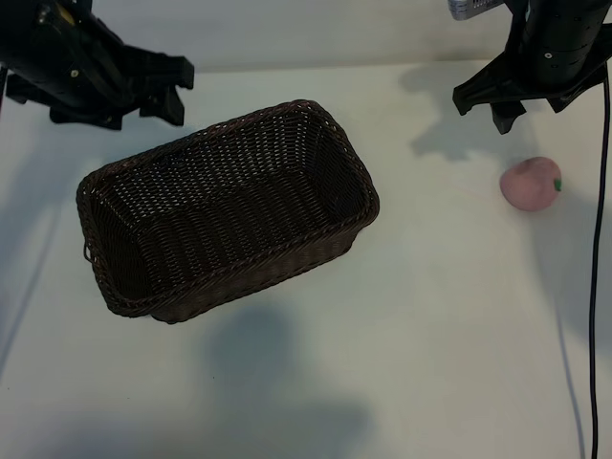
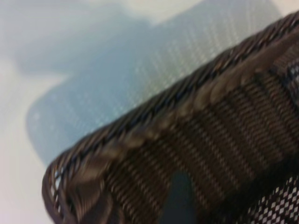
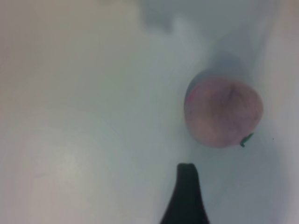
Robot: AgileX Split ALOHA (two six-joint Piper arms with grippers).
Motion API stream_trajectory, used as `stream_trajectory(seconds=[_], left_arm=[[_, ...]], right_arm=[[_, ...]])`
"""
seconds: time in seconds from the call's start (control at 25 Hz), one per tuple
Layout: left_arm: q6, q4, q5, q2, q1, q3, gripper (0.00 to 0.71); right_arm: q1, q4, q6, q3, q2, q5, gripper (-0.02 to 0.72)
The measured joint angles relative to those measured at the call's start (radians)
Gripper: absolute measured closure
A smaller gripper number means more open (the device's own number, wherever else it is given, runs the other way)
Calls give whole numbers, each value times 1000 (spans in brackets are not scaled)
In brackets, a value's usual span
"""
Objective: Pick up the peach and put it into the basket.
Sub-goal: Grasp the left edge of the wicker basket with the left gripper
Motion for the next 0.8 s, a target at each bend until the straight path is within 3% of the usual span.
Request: stream_trajectory(seconds=[0.16, 0.44, 0.64, 0.8], left_arm=[[-66, 70, 58, -48, 16, 32, 120], [-271, 174, 33, -230, 17, 283, 120], [-434, 245, -69, -238, 17, 433, 120], [-481, 245, -144, -223, 17, 458, 120]], right_arm=[[0, 0, 0, 0, 0, 1, 141], [0, 0, 0, 0, 0, 4, 141], [0, 0, 0, 0, 0, 5, 141], [0, 0, 0, 0, 0, 9, 141]])
